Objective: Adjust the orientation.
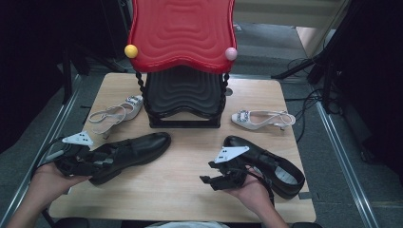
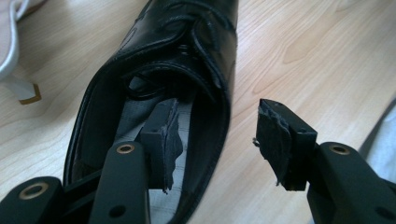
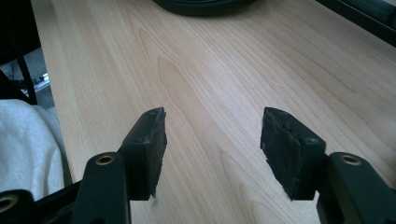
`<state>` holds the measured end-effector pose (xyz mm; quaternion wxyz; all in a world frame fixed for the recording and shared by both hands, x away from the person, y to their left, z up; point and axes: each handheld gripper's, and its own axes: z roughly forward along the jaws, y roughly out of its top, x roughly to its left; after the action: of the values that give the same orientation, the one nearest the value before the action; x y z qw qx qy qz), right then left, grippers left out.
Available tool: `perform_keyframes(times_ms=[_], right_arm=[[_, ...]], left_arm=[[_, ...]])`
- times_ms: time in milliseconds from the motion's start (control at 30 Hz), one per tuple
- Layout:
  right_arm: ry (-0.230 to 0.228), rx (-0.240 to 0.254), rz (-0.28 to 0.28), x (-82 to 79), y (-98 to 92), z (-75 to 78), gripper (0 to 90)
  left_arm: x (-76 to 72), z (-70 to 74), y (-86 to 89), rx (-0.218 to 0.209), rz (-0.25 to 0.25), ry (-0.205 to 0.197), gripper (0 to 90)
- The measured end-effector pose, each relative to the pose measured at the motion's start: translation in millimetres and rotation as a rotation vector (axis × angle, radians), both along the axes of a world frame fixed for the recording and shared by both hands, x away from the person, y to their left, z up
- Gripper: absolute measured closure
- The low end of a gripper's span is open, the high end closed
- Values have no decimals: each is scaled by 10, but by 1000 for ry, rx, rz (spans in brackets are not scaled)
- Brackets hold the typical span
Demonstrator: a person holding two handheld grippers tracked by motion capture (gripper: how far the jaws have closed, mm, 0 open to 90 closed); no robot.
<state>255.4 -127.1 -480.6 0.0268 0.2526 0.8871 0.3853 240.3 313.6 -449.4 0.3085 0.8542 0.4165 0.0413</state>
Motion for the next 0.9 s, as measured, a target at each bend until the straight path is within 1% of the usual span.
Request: perform_keyframes(times_ms=[67,133,167,200,233,300,333,367,400,433,467,500,533,567,600,633,667,733,767,800,900], right_arm=[[-2,-4,-1,-1,1,-1,421],[0,-9,-2,0,0,-3,421],[0,-8,-1,2,1,-5,421],[0,-9,0,3,2,-6,422],[-2,-9,1,3,4,-9,421],[-1,-10,3,0,6,-11,422],[-2,-11,3,0,6,-12,423],[-1,-10,3,1,7,-13,424],[-1,-10,3,3,6,-14,424],[-1,-10,3,5,5,-15,425],[-1,-10,3,5,5,-15,425],[0,-9,4,7,3,-14,428],[1,-9,3,6,0,-12,434],[15,0,-2,9,-7,-6,443],[15,1,-3,11,-10,-3,447],[15,1,-3,11,-10,-3,447],[11,3,-4,15,-15,3,448],[7,6,-6,15,-21,9,448],[4,6,-7,17,-25,11,448],[1,6,-6,21,-32,14,447],[7,7,-14,19,-42,22,446]], left_arm=[[44,-27,-54,-1,-3,2,489],[100,-61,-117,14,-17,9,496],[129,-83,-149,25,-15,10,507],[158,-106,-176,27,-23,15,537],[185,-130,-203,26,-31,14,547],[237,-182,-245,17,-36,17,576],[259,-206,-261,1,-40,22,581],[280,-228,-275,-10,-47,27,607],[294,-247,-290,-12,-48,26,625],[305,-263,-300,-25,-57,29,661],[305,-263,-300,-25,-57,29,700],[317,-265,-300,-40,-64,37,700],[320,-259,-294,-48,-65,40,751],[327,-251,-285,-62,-67,50,790],[325,-246,-293,-66,-60,49,799],[325,-246,-293,-66,-60,49,803],[311,-218,-336,-63,-50,32,803],[301,-167,-398,-64,-63,22,803],[301,-167,-398,-64,-63,22,803],[295,-113,-483,-79,-81,15,803],[304,-28,-651,-92,-106,5,800]])
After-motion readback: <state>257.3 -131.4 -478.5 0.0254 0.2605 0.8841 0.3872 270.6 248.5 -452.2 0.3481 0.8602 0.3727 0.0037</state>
